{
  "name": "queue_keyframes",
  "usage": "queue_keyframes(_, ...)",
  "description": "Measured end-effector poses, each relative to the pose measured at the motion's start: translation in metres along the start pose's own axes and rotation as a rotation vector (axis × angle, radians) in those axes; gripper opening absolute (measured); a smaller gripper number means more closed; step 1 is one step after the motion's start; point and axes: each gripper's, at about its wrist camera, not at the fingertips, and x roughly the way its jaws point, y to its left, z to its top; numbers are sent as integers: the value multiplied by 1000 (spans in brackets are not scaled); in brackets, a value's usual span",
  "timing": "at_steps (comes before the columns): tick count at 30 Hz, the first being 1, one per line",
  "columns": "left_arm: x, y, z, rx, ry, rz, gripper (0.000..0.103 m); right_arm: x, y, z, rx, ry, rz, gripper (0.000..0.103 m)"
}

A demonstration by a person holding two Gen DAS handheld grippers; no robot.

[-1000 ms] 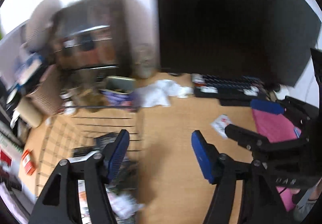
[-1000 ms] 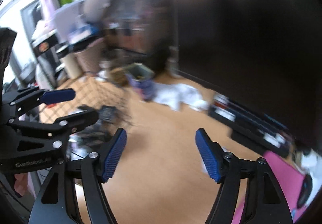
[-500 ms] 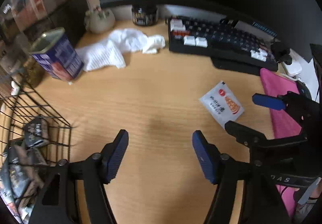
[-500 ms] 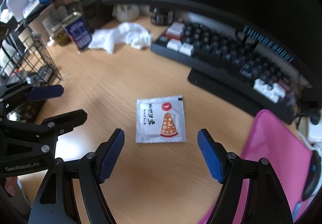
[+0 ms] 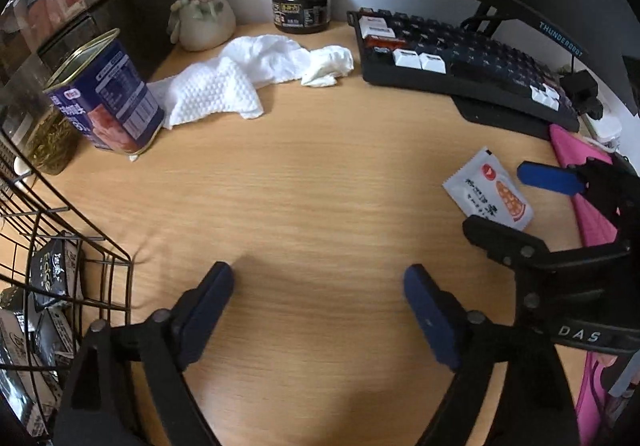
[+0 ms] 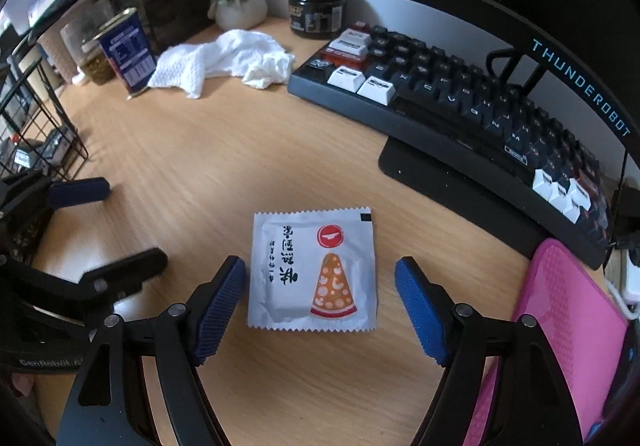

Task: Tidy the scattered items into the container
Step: 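Move both tools back to the last pizza snack packet on the desk, then grasp the white pizza snack packet with the right tool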

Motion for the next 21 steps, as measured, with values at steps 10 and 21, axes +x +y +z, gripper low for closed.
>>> queue_keyframes(10, 1, 1, -3, -2, -11, 1, 98, 0, 1, -2, 2, -13, -2, 77)
queue_keyframes(21, 4, 0, -5, 5, -9, -1, 101, -6, 9, -2, -3, -12, 8, 33)
